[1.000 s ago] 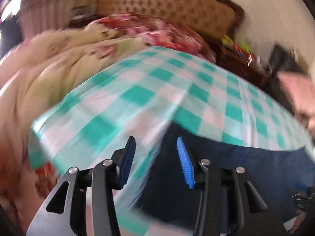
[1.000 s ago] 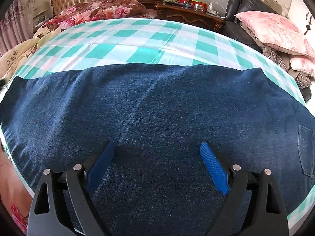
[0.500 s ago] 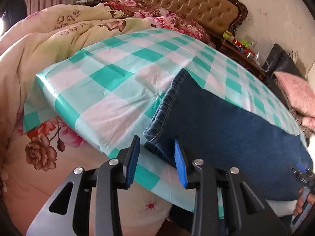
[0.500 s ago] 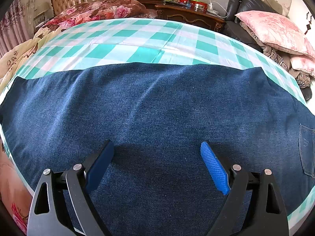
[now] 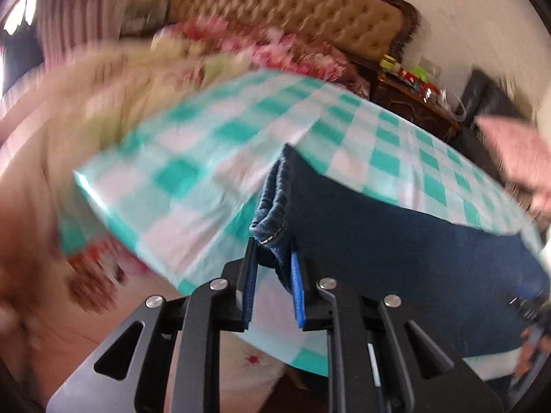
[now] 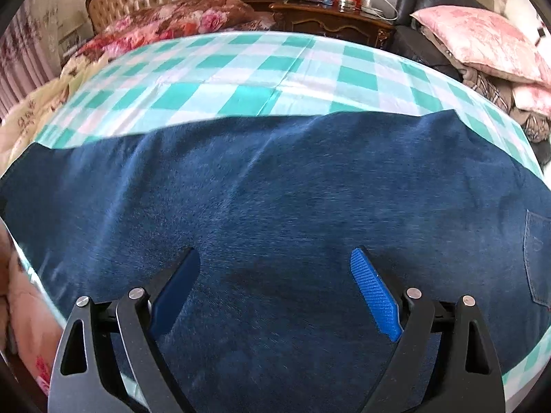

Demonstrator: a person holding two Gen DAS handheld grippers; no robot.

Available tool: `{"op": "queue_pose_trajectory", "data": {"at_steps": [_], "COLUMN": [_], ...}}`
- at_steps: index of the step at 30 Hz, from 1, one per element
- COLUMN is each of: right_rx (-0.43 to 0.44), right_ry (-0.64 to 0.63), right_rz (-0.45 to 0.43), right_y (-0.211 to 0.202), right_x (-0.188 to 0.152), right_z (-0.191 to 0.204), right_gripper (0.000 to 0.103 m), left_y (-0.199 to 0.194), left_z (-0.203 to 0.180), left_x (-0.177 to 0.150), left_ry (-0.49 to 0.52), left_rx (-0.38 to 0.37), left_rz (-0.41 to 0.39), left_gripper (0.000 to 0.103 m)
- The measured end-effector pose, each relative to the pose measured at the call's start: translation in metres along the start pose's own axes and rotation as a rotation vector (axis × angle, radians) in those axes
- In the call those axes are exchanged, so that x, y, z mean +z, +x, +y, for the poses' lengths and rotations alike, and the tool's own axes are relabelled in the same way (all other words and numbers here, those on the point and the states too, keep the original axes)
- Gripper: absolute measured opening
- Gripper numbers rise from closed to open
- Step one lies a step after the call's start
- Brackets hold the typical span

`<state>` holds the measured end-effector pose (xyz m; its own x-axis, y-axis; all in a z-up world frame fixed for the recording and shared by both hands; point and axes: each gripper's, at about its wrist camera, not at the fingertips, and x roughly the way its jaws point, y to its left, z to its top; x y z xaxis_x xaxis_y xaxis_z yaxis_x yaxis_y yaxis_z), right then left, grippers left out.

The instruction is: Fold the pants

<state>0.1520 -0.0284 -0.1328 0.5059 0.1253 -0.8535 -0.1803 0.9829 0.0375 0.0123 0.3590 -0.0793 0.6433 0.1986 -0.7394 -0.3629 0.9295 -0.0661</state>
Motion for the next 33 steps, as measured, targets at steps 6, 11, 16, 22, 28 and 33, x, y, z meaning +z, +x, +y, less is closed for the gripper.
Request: {"op": "queue_pose_trajectory", "data": {"at_steps": [6, 11, 16, 22, 28, 33], "right_rx": [0.015, 0.009, 0.014, 0.047, 0.171, 0.399], "right_ry": [0.130, 0.259, 0.326, 0.349, 0.349, 0.443], "right_rz": [-0.066, -0.086, -0.059, -0.035, 0.007, 0.111], "right_y": [-0.038, -0.060, -0.061, -0.053, -0.046, -0.036], "right_x": [-0.002, -0.012, -0.032, -0.039, -0.034, -0.026], "right_z": [-0.052, -0.109, -0.144, -0.154, -0.141, -0.141], "right_gripper": [0.086, 0.086, 0.085, 0.085, 0.085, 0.085], "left_y": [-0.060, -0.064, -0.030, -0.026, -0.019, -0.017], "left_z": [-0.154, -0.310, -0.383, -0.370, -0.366, -0.373], "left_x": [0.002, -0.087, -0.199, -0.208, -0.194, -0.193], "left_ry": [0.443, 0.821, 1.086, 1.037, 1.008, 1.005], "left_rx": [0.128, 0.098, 0.101, 0.176, 0.073, -0.026], "left_rz": [-0.177, -0.311, -0.352, -0.389, -0.307, -0.298], "left_gripper": [0.018, 0.018, 0.030, 0.052, 0.048, 0.014]}}
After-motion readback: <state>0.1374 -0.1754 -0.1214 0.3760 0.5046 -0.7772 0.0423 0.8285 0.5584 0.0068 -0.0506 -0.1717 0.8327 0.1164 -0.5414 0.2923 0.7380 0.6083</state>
